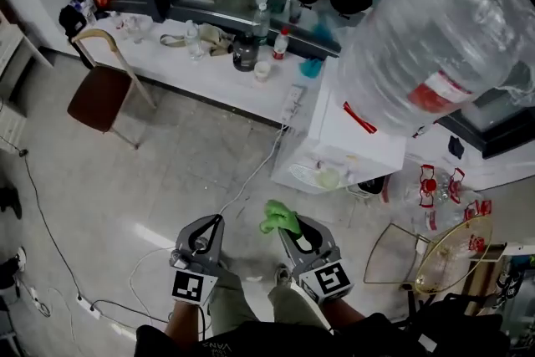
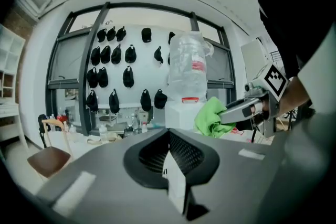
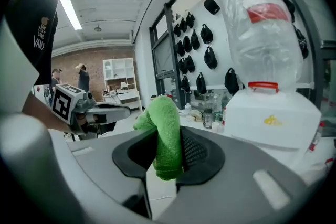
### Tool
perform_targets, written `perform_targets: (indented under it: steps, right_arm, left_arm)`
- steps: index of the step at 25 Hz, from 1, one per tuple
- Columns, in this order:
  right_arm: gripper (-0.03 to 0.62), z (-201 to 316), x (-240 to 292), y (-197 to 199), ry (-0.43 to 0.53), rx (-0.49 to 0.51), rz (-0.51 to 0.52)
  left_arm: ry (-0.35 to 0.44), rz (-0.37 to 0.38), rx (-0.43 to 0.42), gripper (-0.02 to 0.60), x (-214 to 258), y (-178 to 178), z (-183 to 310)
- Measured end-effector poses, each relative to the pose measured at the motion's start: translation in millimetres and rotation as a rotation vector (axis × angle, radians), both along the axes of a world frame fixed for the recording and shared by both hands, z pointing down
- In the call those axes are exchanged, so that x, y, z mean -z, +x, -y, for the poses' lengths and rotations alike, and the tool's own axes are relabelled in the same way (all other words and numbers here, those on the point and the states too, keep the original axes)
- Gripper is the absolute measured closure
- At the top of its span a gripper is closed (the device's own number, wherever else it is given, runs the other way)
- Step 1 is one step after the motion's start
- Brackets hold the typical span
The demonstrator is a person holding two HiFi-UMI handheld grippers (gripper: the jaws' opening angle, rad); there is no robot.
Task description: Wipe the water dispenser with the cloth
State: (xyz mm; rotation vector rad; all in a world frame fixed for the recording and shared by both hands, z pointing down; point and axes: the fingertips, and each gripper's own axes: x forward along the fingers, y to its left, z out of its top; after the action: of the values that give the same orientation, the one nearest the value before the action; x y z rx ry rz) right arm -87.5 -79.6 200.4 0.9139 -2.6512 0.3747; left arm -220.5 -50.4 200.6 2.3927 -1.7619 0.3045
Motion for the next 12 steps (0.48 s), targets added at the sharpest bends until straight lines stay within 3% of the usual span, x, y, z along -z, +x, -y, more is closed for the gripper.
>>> perform_targets:
  steps: [7,12]
  right_arm:
    - [0.485,-11.5,66.7,26.0,0.083,0.028,0.011]
    - [0.485,-16.9,96.6,56.8,0.143,0.039,0.027]
  left_arm:
    - [0.055,-0.009,0.018,0.580,70.9,25.9,-13.2]
    - [0.137,-0.003,0.047,0.580,104.3,42.0,-20.3]
